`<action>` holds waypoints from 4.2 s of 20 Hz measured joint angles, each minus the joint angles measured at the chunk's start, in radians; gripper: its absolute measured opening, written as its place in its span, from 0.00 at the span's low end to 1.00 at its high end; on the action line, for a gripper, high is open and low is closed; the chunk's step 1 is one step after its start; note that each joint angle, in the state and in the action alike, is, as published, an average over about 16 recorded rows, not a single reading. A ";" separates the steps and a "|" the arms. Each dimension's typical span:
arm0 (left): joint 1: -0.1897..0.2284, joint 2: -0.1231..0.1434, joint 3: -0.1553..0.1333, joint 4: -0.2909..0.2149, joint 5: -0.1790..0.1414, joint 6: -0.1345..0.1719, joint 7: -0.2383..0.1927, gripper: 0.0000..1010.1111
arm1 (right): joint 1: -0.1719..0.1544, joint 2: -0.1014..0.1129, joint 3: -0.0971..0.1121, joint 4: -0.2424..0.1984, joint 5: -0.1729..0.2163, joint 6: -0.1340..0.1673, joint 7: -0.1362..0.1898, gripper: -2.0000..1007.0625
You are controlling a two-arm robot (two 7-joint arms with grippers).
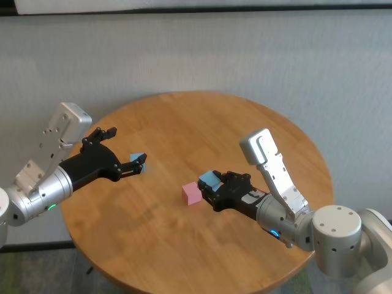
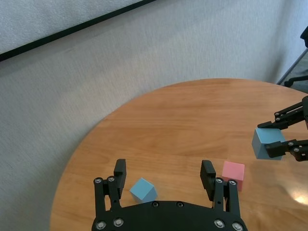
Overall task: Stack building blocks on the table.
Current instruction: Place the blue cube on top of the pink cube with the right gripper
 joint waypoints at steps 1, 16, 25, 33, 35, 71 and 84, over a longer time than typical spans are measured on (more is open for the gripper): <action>0.000 0.000 0.000 0.000 0.000 0.000 0.000 0.99 | 0.002 0.002 -0.002 0.002 0.002 -0.001 0.004 0.36; 0.000 0.000 0.000 0.000 0.000 0.000 0.000 0.99 | 0.051 0.022 -0.042 0.067 0.017 -0.026 0.033 0.36; 0.000 0.000 0.000 0.000 0.000 0.000 0.000 0.99 | 0.082 0.010 -0.066 0.119 0.012 -0.043 0.036 0.36; 0.000 0.000 0.000 0.000 0.000 0.000 0.000 0.99 | 0.096 -0.004 -0.080 0.146 0.003 -0.058 0.030 0.36; 0.000 0.000 0.000 0.000 0.000 0.000 0.000 0.99 | 0.097 -0.007 -0.082 0.150 0.000 -0.062 0.028 0.36; 0.000 0.000 0.000 0.000 0.000 0.000 0.000 0.99 | 0.107 -0.046 -0.076 0.207 -0.043 -0.098 0.009 0.36; 0.000 0.000 0.000 0.000 0.000 0.000 0.000 0.99 | 0.117 -0.065 -0.068 0.235 -0.045 -0.102 0.000 0.36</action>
